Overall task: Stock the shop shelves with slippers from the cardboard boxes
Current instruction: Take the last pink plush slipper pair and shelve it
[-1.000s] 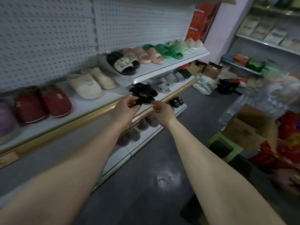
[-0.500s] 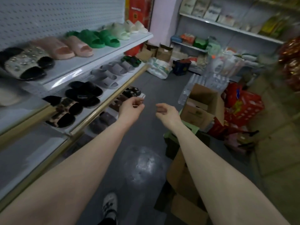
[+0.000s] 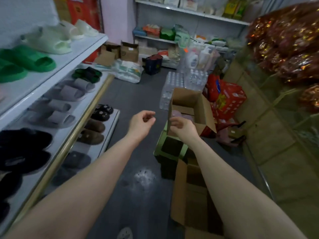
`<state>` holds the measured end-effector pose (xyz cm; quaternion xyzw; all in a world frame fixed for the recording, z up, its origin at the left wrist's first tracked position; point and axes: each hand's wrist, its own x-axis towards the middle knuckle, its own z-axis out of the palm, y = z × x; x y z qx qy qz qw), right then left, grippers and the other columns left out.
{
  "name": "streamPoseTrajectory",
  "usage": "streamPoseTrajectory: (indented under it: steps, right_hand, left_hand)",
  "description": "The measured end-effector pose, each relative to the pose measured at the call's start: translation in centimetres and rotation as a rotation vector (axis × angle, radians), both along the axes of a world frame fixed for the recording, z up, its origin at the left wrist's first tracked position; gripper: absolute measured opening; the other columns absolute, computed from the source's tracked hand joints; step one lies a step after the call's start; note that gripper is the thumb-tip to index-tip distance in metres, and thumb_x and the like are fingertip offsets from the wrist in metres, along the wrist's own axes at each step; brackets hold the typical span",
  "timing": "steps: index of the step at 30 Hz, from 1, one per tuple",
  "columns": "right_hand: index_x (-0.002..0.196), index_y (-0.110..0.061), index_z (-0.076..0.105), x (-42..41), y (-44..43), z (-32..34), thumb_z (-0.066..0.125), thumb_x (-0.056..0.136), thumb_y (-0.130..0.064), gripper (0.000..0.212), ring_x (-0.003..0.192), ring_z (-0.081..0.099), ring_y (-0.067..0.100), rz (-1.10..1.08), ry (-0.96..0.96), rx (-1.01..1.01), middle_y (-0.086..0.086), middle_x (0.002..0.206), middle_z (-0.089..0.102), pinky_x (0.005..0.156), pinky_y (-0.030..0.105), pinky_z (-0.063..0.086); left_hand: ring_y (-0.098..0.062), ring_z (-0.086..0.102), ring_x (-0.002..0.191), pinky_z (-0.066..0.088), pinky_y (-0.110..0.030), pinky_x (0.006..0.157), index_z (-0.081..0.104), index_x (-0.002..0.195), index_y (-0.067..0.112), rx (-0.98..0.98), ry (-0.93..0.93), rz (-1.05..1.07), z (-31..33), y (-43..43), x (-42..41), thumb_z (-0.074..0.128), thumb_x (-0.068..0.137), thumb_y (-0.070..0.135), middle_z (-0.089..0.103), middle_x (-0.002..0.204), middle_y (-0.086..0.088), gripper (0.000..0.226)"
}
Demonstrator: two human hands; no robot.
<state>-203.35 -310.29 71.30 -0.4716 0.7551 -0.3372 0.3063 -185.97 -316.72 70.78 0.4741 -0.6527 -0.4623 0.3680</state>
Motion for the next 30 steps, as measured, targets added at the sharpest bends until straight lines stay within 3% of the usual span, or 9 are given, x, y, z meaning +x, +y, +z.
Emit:
streamPoseTrajectory:
  steps: [3, 6, 13, 19, 25, 27, 30]
  right_hand:
    - [0.128, -0.023, 0.060, -2.7, -2.3, 0.1, 0.062, 0.094, -0.014, 0.035, 0.103, 0.061, 0.010, -0.071, -0.037, 0.006, -0.005, 0.115, 0.065, 0.075, 0.017, 0.048]
    - [0.129, -0.026, 0.060, -5.9, -4.4, -0.5, 0.061, 0.094, -0.014, 0.036, 0.108, 0.061, 0.012, -0.107, -0.032, 0.020, -0.006, 0.115, 0.065, 0.094, 0.034, 0.052]
    - [0.124, -0.029, 0.062, -15.1, -11.2, -3.6, 0.064, 0.092, -0.016, 0.034, 0.106, 0.061, 0.006, -0.210, -0.046, 0.013, -0.011, 0.114, 0.066, 0.094, 0.035, 0.053]
    - [0.122, -0.032, 0.059, -23.6, -17.5, -5.0, 0.061, 0.094, -0.016, 0.032, 0.101, 0.060, 0.004, -0.236, -0.106, 0.058, -0.014, 0.109, 0.062, 0.071, 0.018, 0.047]
    - [0.128, -0.026, 0.059, -30.1, -23.6, -5.8, 0.060, 0.094, -0.013, 0.036, 0.107, 0.056, 0.008, -0.231, -0.098, 0.100, -0.007, 0.119, 0.061, 0.088, 0.027, 0.049]
    - [0.126, -0.026, 0.060, -31.6, -25.4, -6.6, 0.060, 0.094, -0.013, 0.034, 0.110, 0.057, 0.010, -0.230, -0.100, 0.108, -0.007, 0.119, 0.062, 0.095, 0.031, 0.049]
    - [0.123, -0.028, 0.062, -33.6, -28.0, -8.2, 0.061, 0.094, -0.014, 0.032, 0.110, 0.058, 0.010, -0.243, -0.122, 0.126, -0.007, 0.116, 0.064, 0.091, 0.027, 0.047]
  left_hand:
    - [-0.006, 0.061, 0.096, 0.047, -0.021, 0.083, 0.067, 0.109, 0.027, -0.009, -0.035, -0.066, -0.2, -3.8, -3.3, 0.063, 0.092, 0.020, 0.066, 0.100, 0.011, 0.019]
    - [-0.006, 0.060, 0.099, 0.048, -0.024, 0.088, 0.067, 0.115, 0.024, -0.003, -0.062, -0.141, -0.5, -6.7, -6.9, 0.061, 0.093, 0.021, 0.065, 0.105, 0.011, 0.023]
    - [-0.005, 0.057, 0.101, 0.044, -0.017, 0.082, 0.064, 0.122, 0.022, -0.021, -0.099, -0.239, -2.7, -14.8, -16.1, 0.060, 0.094, 0.021, 0.062, 0.110, 0.011, 0.028]
    - [-0.005, 0.060, 0.094, 0.039, -0.008, 0.070, 0.067, 0.115, 0.024, 0.004, -0.137, -0.229, -4.3, -22.0, -24.1, 0.062, 0.092, 0.020, 0.065, 0.101, 0.012, 0.024]
    - [-0.008, 0.063, 0.095, 0.049, -0.024, 0.088, 0.068, 0.110, 0.024, 0.058, -0.129, -0.214, -5.4, -27.9, -30.6, 0.065, 0.090, 0.018, 0.069, 0.101, 0.007, 0.021]
    - [-0.008, 0.063, 0.095, 0.048, -0.023, 0.088, 0.069, 0.111, 0.022, 0.078, -0.158, -0.215, -5.9, -29.7, -32.3, 0.064, 0.090, 0.018, 0.068, 0.103, 0.006, 0.022]
    - [-0.008, 0.062, 0.097, 0.047, -0.023, 0.089, 0.068, 0.114, 0.020, 0.111, -0.186, -0.236, -7.1, -32.6, -34.5, 0.063, 0.091, 0.019, 0.067, 0.105, 0.007, 0.024]
